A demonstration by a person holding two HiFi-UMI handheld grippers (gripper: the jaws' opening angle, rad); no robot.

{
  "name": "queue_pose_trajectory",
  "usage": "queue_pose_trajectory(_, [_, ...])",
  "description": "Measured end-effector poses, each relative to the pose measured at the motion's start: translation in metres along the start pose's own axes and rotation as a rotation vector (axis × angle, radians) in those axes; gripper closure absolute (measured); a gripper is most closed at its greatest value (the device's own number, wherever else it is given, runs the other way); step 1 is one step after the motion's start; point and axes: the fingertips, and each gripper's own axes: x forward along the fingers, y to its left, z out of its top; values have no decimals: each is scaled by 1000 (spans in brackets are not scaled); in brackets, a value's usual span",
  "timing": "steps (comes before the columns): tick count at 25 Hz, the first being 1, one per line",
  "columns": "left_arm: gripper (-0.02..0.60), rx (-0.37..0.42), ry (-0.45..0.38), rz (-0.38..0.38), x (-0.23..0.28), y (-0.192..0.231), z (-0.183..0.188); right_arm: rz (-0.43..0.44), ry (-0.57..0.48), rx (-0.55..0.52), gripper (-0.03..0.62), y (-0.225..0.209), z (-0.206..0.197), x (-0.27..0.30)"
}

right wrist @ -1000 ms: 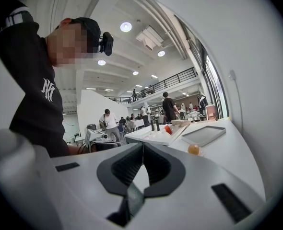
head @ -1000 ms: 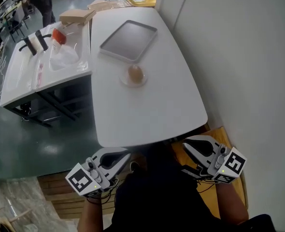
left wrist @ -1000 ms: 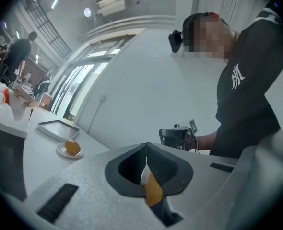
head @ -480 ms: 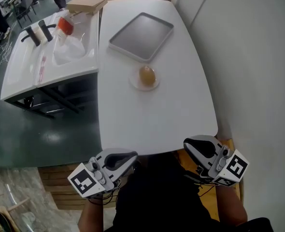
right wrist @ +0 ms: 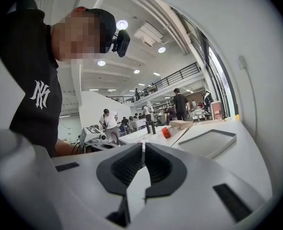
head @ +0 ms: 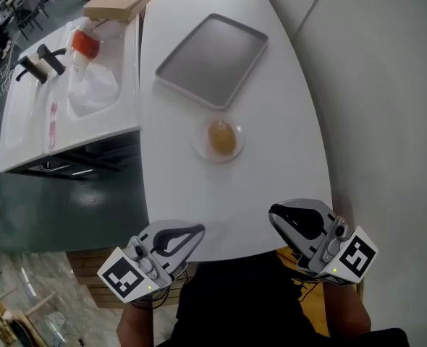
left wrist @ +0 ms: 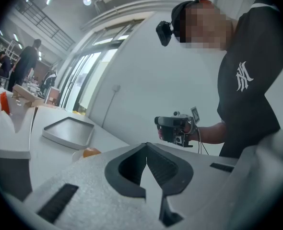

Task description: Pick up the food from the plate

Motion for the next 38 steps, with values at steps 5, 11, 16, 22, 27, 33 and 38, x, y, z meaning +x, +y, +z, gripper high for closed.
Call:
queue_pose_trajectory(5, [577,-77,44,28,20,44,3,67,52,7,589,-36,4,38])
queue_pose_trajectory(11, [577,-108,68,34,51,92,6,100,163,-67,479,-76,-14,87])
queue_pose_trajectory(16, [577,-141,64,60,67,131,6,111,199,-31,393,-112,-33,118])
queue_pose_trajectory(22, [577,-185,58,79,81,159,-10,98,231,13,320,-147,-68,145])
queue_pose_trajectory(27, [577,-227,69,106,89,171,-28,113,254,7,274,-167,-95,165])
queue_pose_trajectory(33, [577,-252,87,138,91,181,-50,89,296,-30,202,-176,-124,181])
queue_pose_trajectory(38, [577,-278,89,160,87,186,-64,94,336,-53,168,-177,-142,187])
